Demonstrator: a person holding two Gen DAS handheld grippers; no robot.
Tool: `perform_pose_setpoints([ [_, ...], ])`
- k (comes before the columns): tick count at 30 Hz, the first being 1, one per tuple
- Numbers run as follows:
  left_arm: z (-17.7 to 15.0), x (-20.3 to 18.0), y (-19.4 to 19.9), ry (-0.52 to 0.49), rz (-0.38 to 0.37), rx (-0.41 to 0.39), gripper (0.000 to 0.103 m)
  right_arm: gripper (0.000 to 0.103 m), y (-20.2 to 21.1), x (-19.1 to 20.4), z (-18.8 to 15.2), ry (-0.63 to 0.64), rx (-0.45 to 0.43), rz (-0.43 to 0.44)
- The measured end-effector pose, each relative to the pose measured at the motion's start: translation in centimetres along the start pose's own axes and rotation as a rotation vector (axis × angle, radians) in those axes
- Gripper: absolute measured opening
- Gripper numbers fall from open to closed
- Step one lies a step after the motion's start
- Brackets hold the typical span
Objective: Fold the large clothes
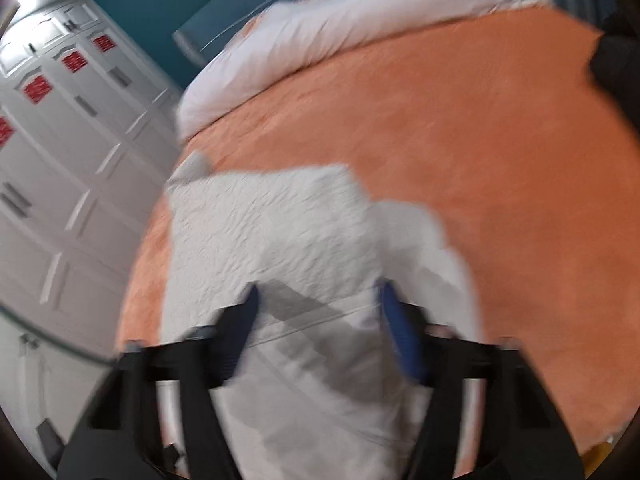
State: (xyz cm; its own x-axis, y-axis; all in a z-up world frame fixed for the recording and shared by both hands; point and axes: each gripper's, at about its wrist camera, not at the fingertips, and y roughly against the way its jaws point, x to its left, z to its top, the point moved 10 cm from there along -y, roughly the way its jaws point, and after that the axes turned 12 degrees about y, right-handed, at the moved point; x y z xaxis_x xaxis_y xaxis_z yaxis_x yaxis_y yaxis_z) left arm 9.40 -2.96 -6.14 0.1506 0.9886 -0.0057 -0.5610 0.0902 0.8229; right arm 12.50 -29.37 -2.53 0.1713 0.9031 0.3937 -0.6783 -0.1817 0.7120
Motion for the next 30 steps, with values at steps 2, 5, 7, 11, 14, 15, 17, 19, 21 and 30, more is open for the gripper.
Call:
perform_pose_setpoints([
  [2,0.0,0.2,0.0,-0.002,0.0,-0.002,0.078,0.012,0.7,0.9,0.4,0.024,-0.031,0.027],
  [5,-0.2,0.0,-0.1,0.007,-0.021,0.006,0.08,0.008,3.5,1.7,0.9,0.055,-0.139,0.008],
  [7,-0.3,-0.2,-0.3,0.001,-0.024,0.008,0.081,0.007,1.5,-0.2,-1.1,0.066,-0.081,-0.094],
  [11,-0.1,-1.1,0.1,-0.028,-0.041,-0.01,0.085,0.01,-2.8,-2.3,-4.7,0.098,0.026,-0.167],
  [14,0.3,-0.8,0.1,-0.035,-0.015,-0.009,0.085,0.011,-2.3,-1.6,-4.5,0.098,0.034,-0.164],
  [15,0.6,-0.6,0.2,-0.023,-0.021,-0.006,0.084,0.011,-1.8,-1.4,-4.1,0.109,0.033,-0.167],
  [17,1.9,-0.5,0.7,0.005,-0.041,-0.018,0.084,0.012,-0.1,-1.0,-3.6,0.114,0.008,-0.168],
  [19,3.5,-0.6,1.0,0.02,-0.056,-0.033,0.084,0.013,1.4,-1.1,-2.9,0.107,-0.022,-0.163],
  [21,5.4,-1.1,1.0,0.033,-0.077,-0.044,0.084,0.013,2.9,-0.8,-2.4,0.114,-0.043,-0.164],
  [30,15.3,-5.6,-3.9,0.08,-0.087,-0.055,0.084,0.013,1.4,1.2,3.0,0.191,-0.049,-0.195],
])
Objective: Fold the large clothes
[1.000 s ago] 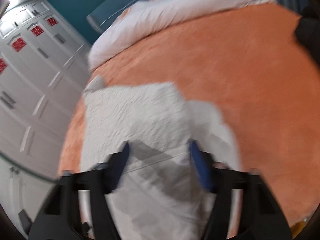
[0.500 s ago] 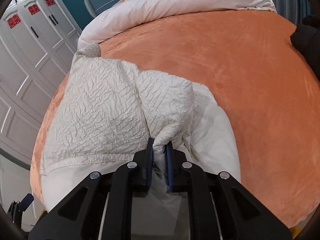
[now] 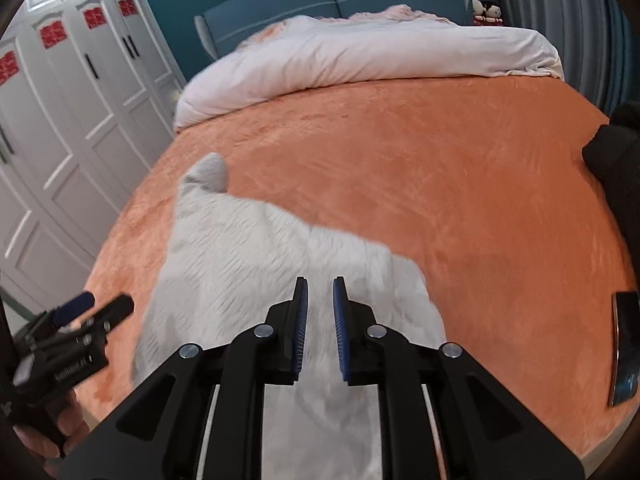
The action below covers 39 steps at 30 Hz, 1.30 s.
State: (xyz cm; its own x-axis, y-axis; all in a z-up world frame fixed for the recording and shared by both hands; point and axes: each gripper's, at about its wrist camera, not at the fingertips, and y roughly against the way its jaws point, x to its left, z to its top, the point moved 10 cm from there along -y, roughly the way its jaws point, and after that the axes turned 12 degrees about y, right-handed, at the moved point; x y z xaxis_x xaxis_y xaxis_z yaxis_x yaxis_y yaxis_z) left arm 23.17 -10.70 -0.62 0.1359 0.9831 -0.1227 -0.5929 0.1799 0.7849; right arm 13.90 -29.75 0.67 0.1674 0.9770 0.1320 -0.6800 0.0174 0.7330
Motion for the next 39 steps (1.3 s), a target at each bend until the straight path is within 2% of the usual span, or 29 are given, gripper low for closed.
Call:
perform_pose_setpoints([
  [3,0.8,-1.0,-2.6,0.008,0.012,0.02,0.084,0.01,-3.6,-0.5,-0.9,-0.011,0.06,-0.03],
  [6,-0.3,-1.9,-5.9,-0.011,0.035,0.054,0.086,0.01,-7.0,-0.9,-2.6,-0.022,0.108,-0.022],
  [14,-1.6,-1.7,-8.8,0.05,0.012,0.061,0.091,0.008,-10.3,-1.3,-4.3,-0.042,0.076,-0.016],
  [35,-2.5,-2.5,-10.7,-0.004,0.093,-0.044,0.097,0.007,-11.4,-1.4,-5.2,-0.056,-0.01,-0.028],
  [39,-2.5,-2.5,-10.5,0.006,0.075,-0.039,0.097,0.007,-11.3,-1.3,-5.1,-0.047,-0.01,-0.032],
])
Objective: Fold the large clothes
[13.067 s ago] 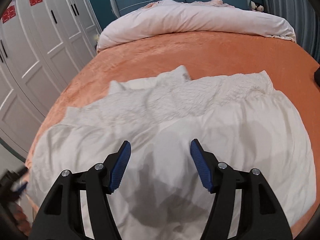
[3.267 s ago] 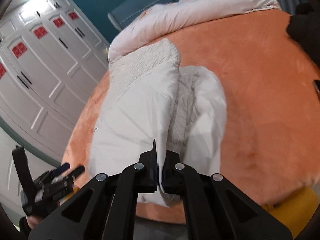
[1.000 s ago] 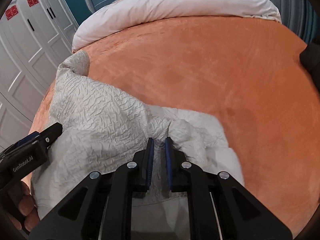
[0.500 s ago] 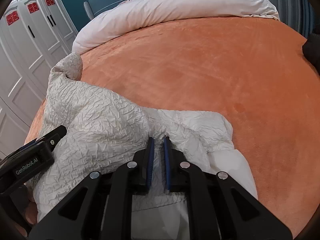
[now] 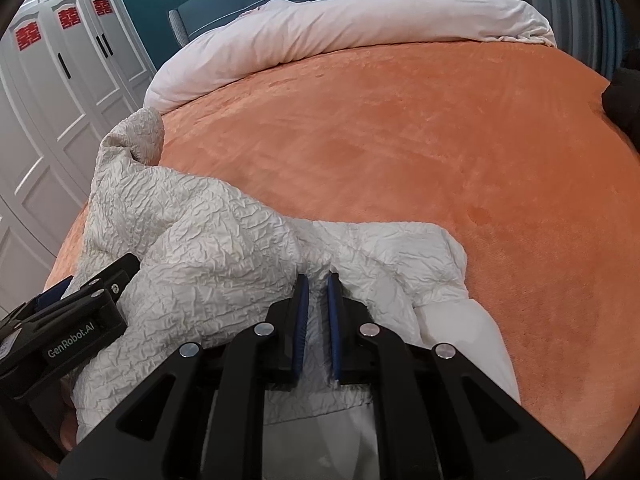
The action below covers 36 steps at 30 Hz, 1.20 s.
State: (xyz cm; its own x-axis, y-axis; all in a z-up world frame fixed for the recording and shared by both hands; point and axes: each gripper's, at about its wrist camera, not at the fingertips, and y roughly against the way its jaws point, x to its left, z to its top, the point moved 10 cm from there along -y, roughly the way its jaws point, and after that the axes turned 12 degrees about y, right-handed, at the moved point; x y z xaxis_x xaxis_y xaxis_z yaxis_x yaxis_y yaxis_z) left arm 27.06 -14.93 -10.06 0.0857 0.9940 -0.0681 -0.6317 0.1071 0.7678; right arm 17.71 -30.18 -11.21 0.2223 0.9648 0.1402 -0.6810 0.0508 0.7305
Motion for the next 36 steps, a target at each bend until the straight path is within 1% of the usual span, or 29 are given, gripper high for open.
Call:
perform_pose_setpoints([
  [2,0.2,0.3,0.9,0.01,-0.045,0.027,0.096,0.008,0.5,0.0,0.1,-0.003,0.006,0.022],
  [4,0.4,1.0,2.7,0.013,-0.08,0.051,0.096,0.012,2.7,-0.4,0.5,-0.033,0.03,0.057],
  [5,0.4,1.6,3.8,0.017,-0.093,0.053,0.096,0.02,3.9,-0.7,0.7,-0.058,0.025,0.079],
  [6,0.3,2.4,5.4,0.021,-0.115,0.054,0.096,0.034,6.2,-1.3,0.6,-0.087,0.006,0.11],
  [7,0.0,3.0,6.6,0.022,-0.14,0.058,0.096,0.043,7.7,-1.9,0.2,-0.098,-0.002,0.118],
  [8,-0.7,4.0,8.1,0.027,-0.17,0.079,0.096,0.059,9.4,-3.0,-0.7,-0.106,0.002,0.123],
  [9,-1.3,4.8,8.8,0.034,-0.183,0.099,0.096,0.062,10.1,-3.6,-1.5,-0.115,0.016,0.13],
  [11,-3.4,6.3,9.4,0.071,-0.212,0.179,0.096,0.062,10.8,-5.3,-3.9,-0.169,0.073,0.15],
  [14,-6.3,7.4,9.3,0.16,-0.267,0.289,0.096,0.062,10.1,-6.9,-7.4,-0.284,0.158,0.225],
  [15,-7.3,7.7,9.2,0.186,-0.272,0.316,0.096,0.062,9.4,-6.8,-8.6,-0.315,0.196,0.261],
  [17,-8.7,7.9,8.9,0.208,-0.276,0.352,0.096,0.062,8.5,-6.2,-9.9,-0.368,0.237,0.33],
  [18,-9.3,7.7,8.9,0.227,-0.295,0.364,0.096,0.063,8.0,-5.4,-10.5,-0.394,0.255,0.377],
  [19,-9.6,7.7,9.0,0.238,-0.304,0.369,0.097,0.063,7.7,-4.7,-10.7,-0.403,0.261,0.407],
  [20,-9.7,7.6,9.1,0.241,-0.308,0.37,0.097,0.066,7.6,-4.2,-10.7,-0.401,0.26,0.418],
  [22,-9.8,7.2,9.1,0.23,-0.306,0.368,0.098,0.069,7.1,-3.3,-10.8,-0.389,0.26,0.415],
  [24,-9.7,6.7,8.7,0.217,-0.312,0.36,0.098,0.077,6.5,-2.6,-10.6,-0.387,0.259,0.417],
  [26,-9.6,6.2,8.1,0.22,-0.325,0.353,0.098,0.08,5.8,-2.1,-10.4,-0.387,0.252,0.405],
  [29,-9.3,6.1,7.3,0.255,-0.337,0.346,0.098,0.083,5.2,-1.6,-10.1,-0.377,0.238,0.392],
  [32,-9.1,5.8,7.0,0.265,-0.346,0.34,0.098,0.083,4.8,-1.6,-9.9,-0.386,0.22,0.398],
  [34,-8.9,5.4,7.1,0.262,-0.347,0.337,0.098,0.083,4.4,-1.1,-9.8,-0.384,0.206,0.403],
  [35,-8.7,5.3,7.2,0.255,-0.347,0.335,0.098,0.078,4.3,-1.1,-10.2,-0.378,0.202,0.41],
  [36,-8.4,5.0,7.6,0.231,-0.353,0.319,0.096,0.063,4.3,-0.8,-10.1,-0.373,0.193,0.431],
])
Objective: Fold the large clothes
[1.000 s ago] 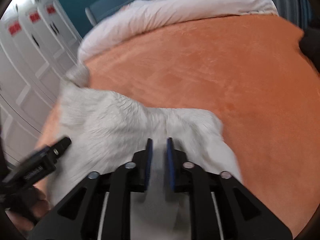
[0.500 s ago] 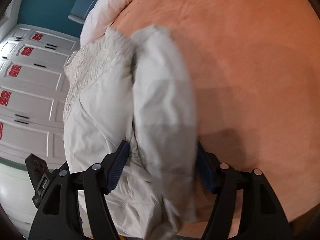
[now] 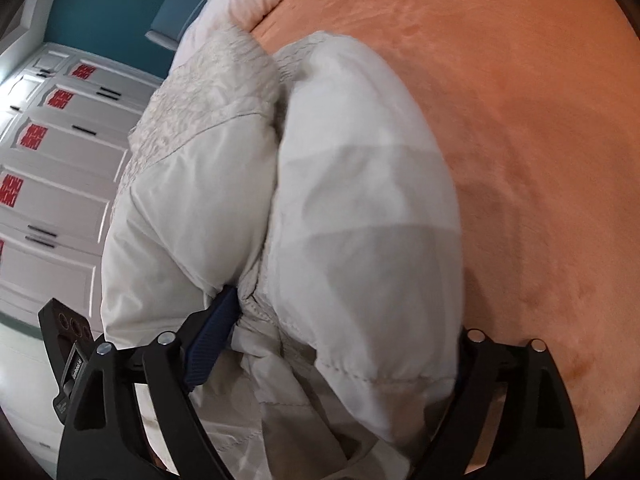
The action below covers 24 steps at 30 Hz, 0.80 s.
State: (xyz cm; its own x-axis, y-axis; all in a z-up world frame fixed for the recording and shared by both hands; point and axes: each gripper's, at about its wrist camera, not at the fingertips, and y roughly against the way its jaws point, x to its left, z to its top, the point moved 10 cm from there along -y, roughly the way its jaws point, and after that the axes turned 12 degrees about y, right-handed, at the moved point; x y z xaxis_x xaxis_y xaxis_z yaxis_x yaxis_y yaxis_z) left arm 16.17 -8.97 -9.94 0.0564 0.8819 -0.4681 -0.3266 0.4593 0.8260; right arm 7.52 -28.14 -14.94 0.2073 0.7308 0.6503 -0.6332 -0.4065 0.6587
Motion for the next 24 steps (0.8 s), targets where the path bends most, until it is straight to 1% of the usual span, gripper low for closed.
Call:
perform_pose_setpoints([
  [1,0.1,-0.5,0.3,-0.037,0.007,-0.018,0.091,0.057,-0.1,0.3,-0.1,0.0,-0.004,0.034],
  [2,0.1,-0.9,0.5,-0.064,0.013,-0.03,0.088,0.043,0.2,0.5,-0.5,0.002,-0.013,0.052],
  [3,0.3,-1.4,0.9,-0.109,0.021,-0.051,0.083,0.034,0.4,0.9,-0.4,0.02,-0.027,0.056],
  [5,1.1,-2.2,1.8,-0.156,0.016,-0.084,0.077,0.028,0.8,1.6,-0.3,0.043,-0.046,0.048],
  [7,2.1,-2.2,2.4,-0.17,0.004,-0.104,0.068,0.027,0.6,2.5,-0.1,0.063,-0.064,0.036],
  [10,4.8,-1.9,3.2,-0.201,-0.002,-0.142,0.06,0.025,-0.6,4.1,0.7,0.112,-0.081,0.021],
  [13,8.4,-1.1,3.6,-0.226,0.02,-0.18,0.058,0.024,-2.1,6.0,2.3,0.136,-0.099,0.026],
  [14,9.3,-0.9,3.7,-0.233,0.029,-0.193,0.058,0.024,-2.0,6.3,2.7,0.145,-0.102,0.027],
  [16,12.4,0.5,3.6,-0.243,0.059,-0.226,0.055,0.024,-3.8,7.9,4.4,0.182,-0.101,0.014],
  [19,15.7,2.8,3.5,-0.225,0.088,-0.25,0.052,0.024,-6.7,10.5,6.6,0.243,-0.094,-0.007],
  [22,18.2,4.8,3.3,-0.227,0.135,-0.28,0.05,0.024,-9.6,12.7,7.8,0.304,-0.068,-0.018],
  [24,19.5,6.9,2.6,-0.217,0.175,-0.276,0.05,0.024,-11.8,13.8,8.0,0.361,-0.033,-0.033],
])
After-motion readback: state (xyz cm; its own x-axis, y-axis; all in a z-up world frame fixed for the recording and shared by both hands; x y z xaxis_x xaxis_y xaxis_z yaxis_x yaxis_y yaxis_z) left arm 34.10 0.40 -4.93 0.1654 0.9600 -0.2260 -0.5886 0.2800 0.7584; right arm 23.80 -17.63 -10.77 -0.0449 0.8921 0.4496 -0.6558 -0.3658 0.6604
